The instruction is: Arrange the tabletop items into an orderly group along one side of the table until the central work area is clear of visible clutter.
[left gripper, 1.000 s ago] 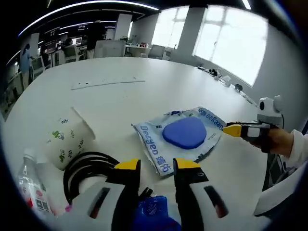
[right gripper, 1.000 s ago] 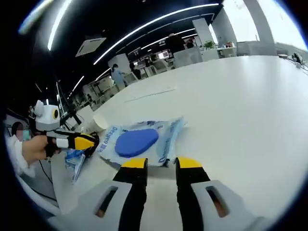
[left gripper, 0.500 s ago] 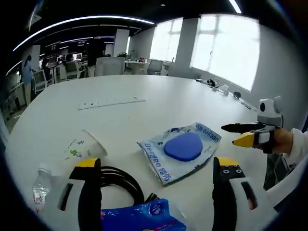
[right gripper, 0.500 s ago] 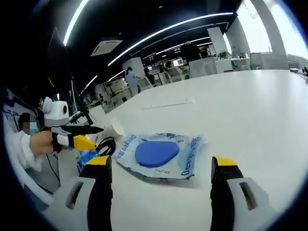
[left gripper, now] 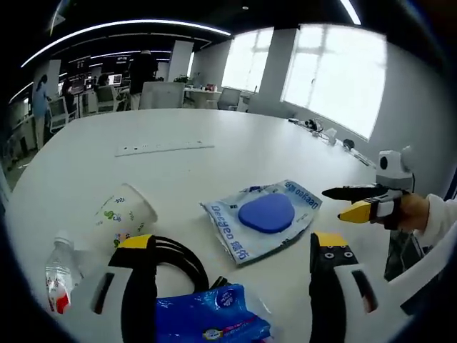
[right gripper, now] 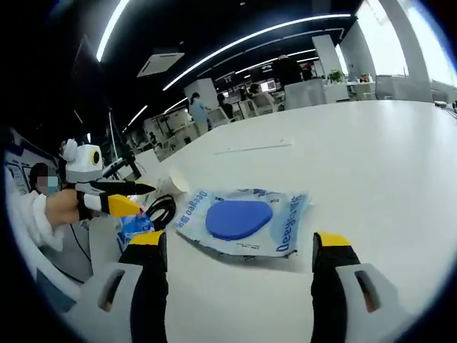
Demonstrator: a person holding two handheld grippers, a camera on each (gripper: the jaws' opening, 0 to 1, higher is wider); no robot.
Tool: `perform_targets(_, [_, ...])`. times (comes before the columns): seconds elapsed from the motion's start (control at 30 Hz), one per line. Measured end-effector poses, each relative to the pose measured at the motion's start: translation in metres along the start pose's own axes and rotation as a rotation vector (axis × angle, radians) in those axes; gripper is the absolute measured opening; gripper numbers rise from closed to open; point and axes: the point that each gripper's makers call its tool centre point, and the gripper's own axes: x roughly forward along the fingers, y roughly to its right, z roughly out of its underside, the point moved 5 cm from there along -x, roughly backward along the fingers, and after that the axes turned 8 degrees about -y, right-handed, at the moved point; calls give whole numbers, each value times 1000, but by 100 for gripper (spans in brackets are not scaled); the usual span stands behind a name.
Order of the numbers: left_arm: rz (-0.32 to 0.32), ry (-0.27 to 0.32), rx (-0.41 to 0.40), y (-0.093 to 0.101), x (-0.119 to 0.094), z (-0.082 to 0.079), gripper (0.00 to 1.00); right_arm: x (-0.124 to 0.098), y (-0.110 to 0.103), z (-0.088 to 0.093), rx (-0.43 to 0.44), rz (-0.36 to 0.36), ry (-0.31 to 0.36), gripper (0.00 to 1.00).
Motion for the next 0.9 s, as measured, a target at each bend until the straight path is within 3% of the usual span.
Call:
perform_targets(0.3, [1,-12,-13,-5,-22,13,89,-5,-11,6,0,-8,-19,81])
perform_targets(0.57, [-44,-18,-25,-13,-51,28,88,-16,-27,16,11,-39,-28,80])
perform_targets(0.9, [-85,-34,-101,-20,-70,51,84,-20,-39,30,76,-47,-34,77])
